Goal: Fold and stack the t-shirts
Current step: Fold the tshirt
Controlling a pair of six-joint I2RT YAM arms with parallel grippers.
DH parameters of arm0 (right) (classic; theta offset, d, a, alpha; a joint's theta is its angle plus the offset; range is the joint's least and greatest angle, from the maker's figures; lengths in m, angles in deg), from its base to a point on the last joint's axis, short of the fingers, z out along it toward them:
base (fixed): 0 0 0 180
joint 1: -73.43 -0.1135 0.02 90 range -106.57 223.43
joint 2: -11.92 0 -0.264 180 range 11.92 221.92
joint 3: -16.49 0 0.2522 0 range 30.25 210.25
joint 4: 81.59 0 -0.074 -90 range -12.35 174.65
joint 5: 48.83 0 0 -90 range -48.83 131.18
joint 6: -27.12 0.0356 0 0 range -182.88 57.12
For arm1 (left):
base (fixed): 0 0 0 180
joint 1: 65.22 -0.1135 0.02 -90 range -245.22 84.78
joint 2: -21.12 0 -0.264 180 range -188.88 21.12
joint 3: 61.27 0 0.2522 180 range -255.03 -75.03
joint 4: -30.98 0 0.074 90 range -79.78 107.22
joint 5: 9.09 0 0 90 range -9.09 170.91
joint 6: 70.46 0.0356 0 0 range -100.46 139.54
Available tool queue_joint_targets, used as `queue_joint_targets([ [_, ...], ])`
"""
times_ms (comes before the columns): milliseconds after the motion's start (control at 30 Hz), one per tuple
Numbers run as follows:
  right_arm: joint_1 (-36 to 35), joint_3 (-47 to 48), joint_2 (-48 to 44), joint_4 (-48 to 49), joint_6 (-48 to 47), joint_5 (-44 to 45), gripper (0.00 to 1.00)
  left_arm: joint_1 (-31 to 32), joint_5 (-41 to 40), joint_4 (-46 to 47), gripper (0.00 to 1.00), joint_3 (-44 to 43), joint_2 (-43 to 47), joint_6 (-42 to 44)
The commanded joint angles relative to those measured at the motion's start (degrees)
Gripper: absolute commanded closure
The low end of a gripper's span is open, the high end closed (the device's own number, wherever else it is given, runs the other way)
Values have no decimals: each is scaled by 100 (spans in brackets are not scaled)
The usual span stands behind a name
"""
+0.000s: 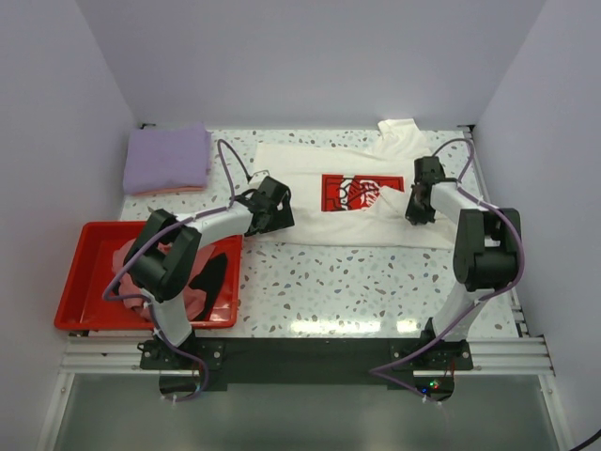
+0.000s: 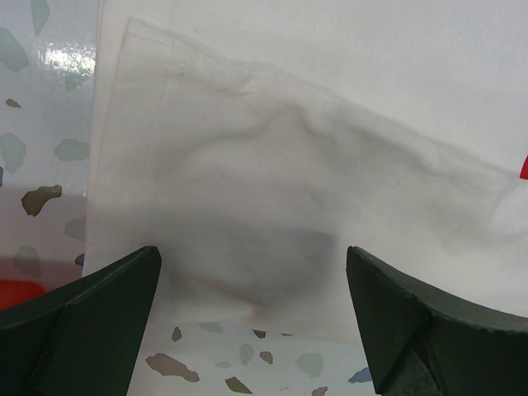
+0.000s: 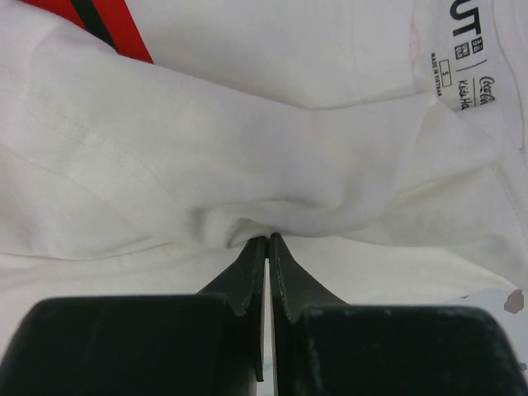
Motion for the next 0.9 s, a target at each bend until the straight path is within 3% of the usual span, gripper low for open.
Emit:
queue_joint_targets([
  [0, -4, 389, -4, 312, -24, 106, 100, -151, -257, -171, 0, 31, 183, 168],
  [667, -4, 2376, 1059, 373, -691, 959, 100, -151, -301, -277, 0, -13, 113, 133],
  [867, 5, 2762, 1358, 153, -490, 1495, 97, -151, -310, -303, 0, -31, 87, 116],
])
